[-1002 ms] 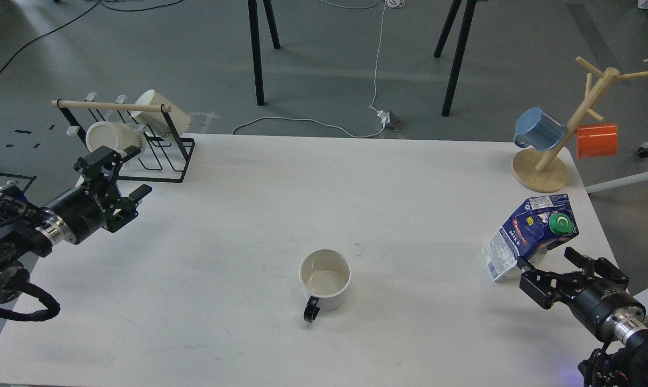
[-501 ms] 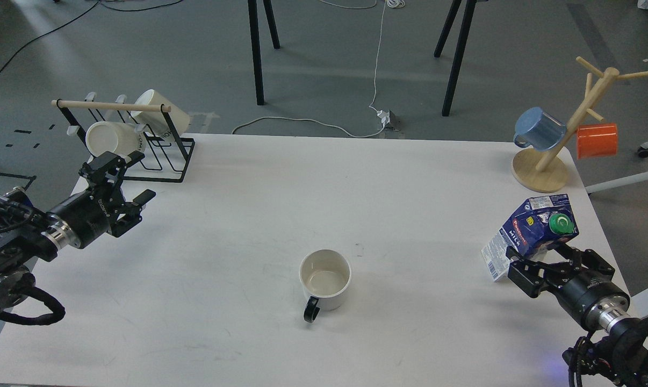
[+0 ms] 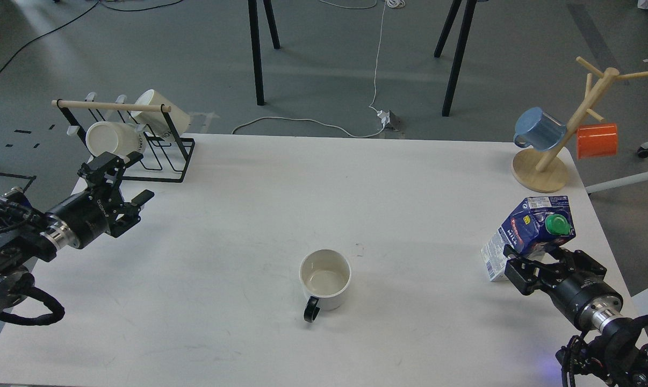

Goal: Place cup and milk with both arms
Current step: 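Slide the milk carton with the right gripper toward the white mug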

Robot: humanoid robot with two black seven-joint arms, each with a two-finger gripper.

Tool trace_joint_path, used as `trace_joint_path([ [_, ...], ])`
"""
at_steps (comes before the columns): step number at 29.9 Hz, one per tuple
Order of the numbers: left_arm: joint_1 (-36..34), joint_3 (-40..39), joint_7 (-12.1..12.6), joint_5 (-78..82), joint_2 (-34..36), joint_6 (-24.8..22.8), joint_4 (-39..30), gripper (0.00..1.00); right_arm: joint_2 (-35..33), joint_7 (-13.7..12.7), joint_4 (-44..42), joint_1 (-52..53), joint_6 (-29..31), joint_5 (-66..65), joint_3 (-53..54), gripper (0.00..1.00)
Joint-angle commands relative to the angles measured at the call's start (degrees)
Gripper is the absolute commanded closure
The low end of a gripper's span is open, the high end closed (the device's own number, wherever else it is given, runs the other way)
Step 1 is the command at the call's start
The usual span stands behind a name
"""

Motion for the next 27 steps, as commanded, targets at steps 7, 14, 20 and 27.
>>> trace_joint_path([
  [7, 0.0, 0.0, 0.0, 0.0, 0.0, 0.0, 0.1, 0.06, 0.0, 0.1, -0.5, 0.0, 0.1, 0.0, 1.1, 0.19],
  [14, 0.3, 0.0, 0.0, 0.0, -0.4, 0.0, 1.8, 0.06, -0.1, 0.1, -0.5, 0.0, 0.3, 0.0, 0.8, 0.34],
  [20, 0.5, 0.0, 0.0, 0.1, -1.2, 0.0, 2.2, 0.06, 0.1, 0.2, -0.4, -0.1, 1.0, -1.4, 0.8, 0.63],
  [27, 0.5, 0.1, 0.0, 0.1, -1.4, 0.0, 3.2, 0.05, 0.0, 1.3, 0.3, -0.2, 3.0, -2.4, 0.4, 0.64],
])
